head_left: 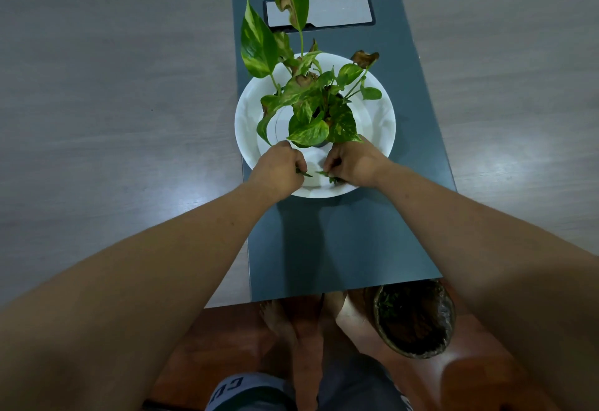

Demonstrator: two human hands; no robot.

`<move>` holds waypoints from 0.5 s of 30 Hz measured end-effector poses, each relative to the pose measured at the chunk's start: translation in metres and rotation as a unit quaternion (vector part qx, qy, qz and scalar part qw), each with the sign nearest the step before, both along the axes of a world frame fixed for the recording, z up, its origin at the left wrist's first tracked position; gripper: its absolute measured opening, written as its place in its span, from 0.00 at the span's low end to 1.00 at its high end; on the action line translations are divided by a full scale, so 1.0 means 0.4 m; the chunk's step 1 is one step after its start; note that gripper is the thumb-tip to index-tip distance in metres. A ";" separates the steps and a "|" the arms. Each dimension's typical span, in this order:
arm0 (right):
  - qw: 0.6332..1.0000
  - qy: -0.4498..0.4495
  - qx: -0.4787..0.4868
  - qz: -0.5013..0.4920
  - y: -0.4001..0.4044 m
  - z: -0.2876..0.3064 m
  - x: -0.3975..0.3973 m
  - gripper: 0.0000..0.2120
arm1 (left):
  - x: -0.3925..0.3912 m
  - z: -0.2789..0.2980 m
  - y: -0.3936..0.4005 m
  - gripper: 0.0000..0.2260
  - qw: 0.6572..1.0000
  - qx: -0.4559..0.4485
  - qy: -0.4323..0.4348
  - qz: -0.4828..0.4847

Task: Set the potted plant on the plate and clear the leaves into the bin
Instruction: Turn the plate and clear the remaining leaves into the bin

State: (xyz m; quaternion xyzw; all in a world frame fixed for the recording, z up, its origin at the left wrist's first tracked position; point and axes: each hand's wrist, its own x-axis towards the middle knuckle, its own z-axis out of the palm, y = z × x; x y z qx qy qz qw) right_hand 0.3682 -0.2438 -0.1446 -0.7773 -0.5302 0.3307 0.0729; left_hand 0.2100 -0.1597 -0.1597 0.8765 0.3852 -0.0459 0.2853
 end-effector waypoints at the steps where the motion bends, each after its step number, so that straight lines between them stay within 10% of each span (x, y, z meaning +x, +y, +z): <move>1: 1.000 0.005 0.004 -0.011 -0.003 0.003 0.005 0.07 | -0.001 0.001 -0.004 0.08 1.000 0.002 -0.004 0.004; 11: 0.982 0.114 0.011 -0.152 -0.008 0.002 0.034 0.02 | 0.024 0.014 -0.014 0.09 0.998 -0.040 -0.010 0.057; 15: 0.998 -0.027 -0.049 0.009 -0.020 0.014 0.020 0.09 | 0.021 0.012 -0.020 0.10 0.997 -0.043 -0.006 0.056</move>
